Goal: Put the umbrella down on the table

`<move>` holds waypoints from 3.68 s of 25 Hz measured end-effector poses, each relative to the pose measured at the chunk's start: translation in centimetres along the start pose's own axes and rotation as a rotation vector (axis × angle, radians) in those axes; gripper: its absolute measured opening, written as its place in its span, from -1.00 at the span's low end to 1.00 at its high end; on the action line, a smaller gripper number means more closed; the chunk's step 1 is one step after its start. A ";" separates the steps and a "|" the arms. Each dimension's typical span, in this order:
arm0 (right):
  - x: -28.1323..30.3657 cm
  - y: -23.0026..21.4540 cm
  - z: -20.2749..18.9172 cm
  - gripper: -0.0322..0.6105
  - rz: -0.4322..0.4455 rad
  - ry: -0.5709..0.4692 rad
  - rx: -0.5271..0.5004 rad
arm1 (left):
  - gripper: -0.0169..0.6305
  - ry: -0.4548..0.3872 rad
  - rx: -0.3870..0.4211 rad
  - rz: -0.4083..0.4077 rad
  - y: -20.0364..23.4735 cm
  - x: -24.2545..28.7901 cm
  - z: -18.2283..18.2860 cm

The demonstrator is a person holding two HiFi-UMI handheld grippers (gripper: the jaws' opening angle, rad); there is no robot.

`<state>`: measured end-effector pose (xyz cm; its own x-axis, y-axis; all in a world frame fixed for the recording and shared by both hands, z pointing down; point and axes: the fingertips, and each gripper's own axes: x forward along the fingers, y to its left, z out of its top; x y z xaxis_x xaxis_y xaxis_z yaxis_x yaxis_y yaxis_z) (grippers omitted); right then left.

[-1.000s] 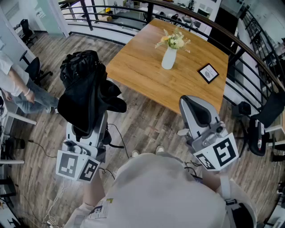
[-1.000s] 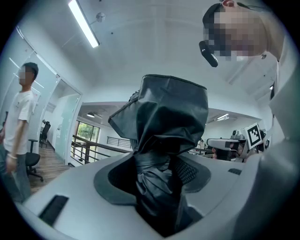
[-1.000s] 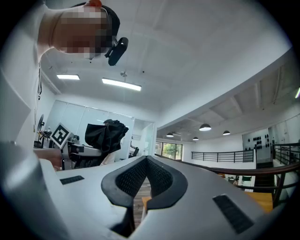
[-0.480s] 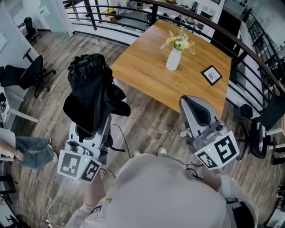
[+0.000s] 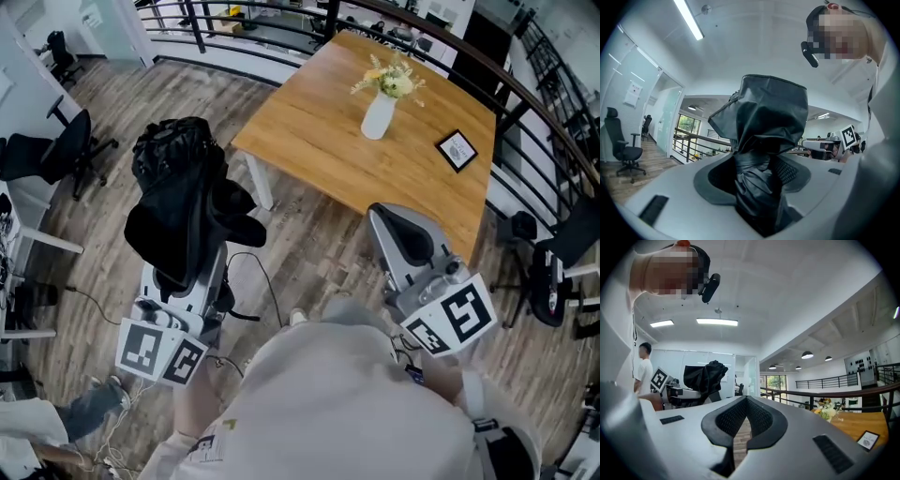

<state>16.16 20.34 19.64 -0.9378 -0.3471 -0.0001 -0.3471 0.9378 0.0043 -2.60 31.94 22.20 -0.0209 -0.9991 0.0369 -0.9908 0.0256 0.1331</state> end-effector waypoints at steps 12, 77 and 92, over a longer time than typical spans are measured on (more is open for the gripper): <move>7.7 -6.2 -3.0 -0.82 0.013 0.038 0.017 | -0.19 0.038 -0.077 -0.023 3.6 8.6 -2.0; 33.7 -28.5 -10.2 -0.81 -0.393 0.173 0.057 | -0.19 0.391 -0.004 -0.537 19.7 53.0 -8.3; 33.2 -30.7 -18.4 -0.81 -0.438 0.313 0.177 | -0.19 0.679 -0.039 -0.564 19.4 58.2 -22.4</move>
<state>-4.30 -20.07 37.87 -0.6702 -0.6634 0.3329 -0.7242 0.6827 -0.0974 -19.99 -24.98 49.11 0.5658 -0.6282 0.5341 -0.8241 -0.4513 0.3423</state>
